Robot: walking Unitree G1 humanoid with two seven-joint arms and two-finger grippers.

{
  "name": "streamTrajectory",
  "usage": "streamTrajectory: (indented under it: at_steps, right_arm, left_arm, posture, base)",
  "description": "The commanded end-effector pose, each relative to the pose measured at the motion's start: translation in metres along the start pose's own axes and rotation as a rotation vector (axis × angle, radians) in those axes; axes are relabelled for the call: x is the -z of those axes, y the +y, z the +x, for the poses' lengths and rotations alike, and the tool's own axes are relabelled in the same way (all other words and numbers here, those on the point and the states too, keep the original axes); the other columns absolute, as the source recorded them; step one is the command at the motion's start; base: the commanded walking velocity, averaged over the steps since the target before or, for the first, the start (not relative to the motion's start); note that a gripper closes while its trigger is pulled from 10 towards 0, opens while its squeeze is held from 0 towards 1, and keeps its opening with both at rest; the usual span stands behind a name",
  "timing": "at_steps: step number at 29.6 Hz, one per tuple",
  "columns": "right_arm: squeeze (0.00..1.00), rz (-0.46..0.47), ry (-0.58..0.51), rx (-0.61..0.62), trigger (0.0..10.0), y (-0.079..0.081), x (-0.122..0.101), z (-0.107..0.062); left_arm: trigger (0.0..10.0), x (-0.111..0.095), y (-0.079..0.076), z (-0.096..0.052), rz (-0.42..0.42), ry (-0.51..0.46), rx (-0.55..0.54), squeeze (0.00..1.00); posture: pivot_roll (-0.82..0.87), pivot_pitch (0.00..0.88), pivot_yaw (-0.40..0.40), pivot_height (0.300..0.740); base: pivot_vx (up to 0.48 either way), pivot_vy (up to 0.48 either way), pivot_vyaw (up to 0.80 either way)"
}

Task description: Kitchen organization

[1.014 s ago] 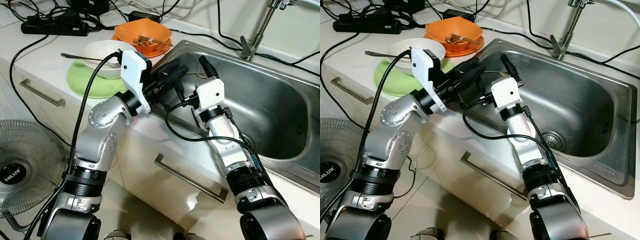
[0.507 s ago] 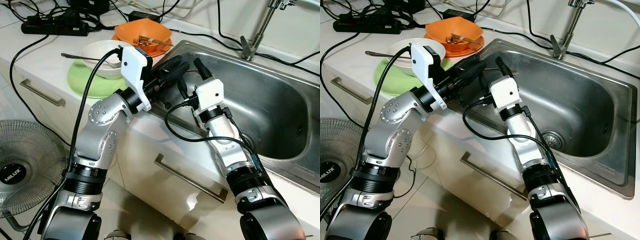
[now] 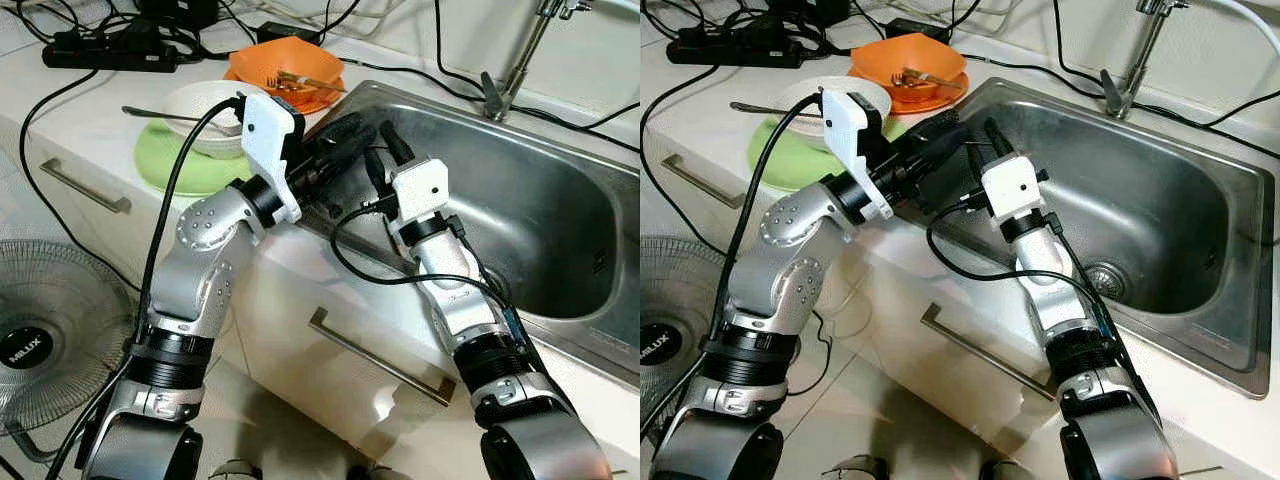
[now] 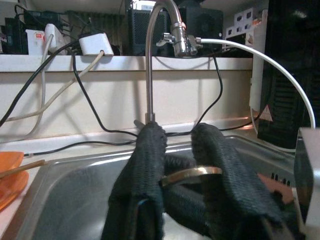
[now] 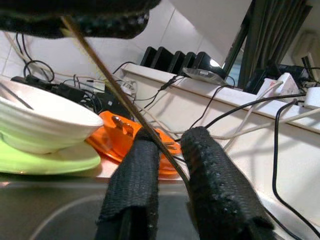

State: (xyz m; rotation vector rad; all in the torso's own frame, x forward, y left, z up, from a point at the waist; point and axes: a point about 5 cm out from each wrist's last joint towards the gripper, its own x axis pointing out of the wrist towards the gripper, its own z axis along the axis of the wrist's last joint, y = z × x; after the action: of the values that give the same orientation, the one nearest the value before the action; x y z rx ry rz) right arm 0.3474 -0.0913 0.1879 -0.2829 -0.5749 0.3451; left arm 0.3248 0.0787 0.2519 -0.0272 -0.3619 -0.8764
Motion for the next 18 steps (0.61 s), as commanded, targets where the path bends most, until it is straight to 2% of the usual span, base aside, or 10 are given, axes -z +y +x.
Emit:
streamTrajectory:
  at_steps: [1, 17, 18]
  right_arm:
    - [0.00, 0.008, -0.020, 0.021, 0.0, -0.0041, -0.0032, -0.0004]
    - [0.00, 0.010, -0.020, 0.027, 0.0, -0.0049, -0.0030, -0.0008]
    - [0.00, 0.010, -0.019, 0.027, 0.0, -0.0049, -0.0030, -0.0008]
  left_arm:
    - [10.0, -0.0001, 0.0021, 0.0010, 0.000, 0.006, -0.010, 1.00]
    - [10.0, 0.0001, 0.0007, -0.0007, -0.010, -0.010, -0.029, 1.00]
    - [10.0, -0.0004, 0.0014, -0.0010, -0.005, -0.013, -0.036, 0.58]
  posture:
    - [0.12, 0.094, -0.025, 0.740]
    - [0.13, 0.094, -0.028, 0.740]
    - [0.13, 0.094, -0.028, 0.740]
  base:
    - [0.000, 0.000, 0.00]
    - [0.000, 0.000, 0.00]
    - [0.000, 0.000, 0.00]
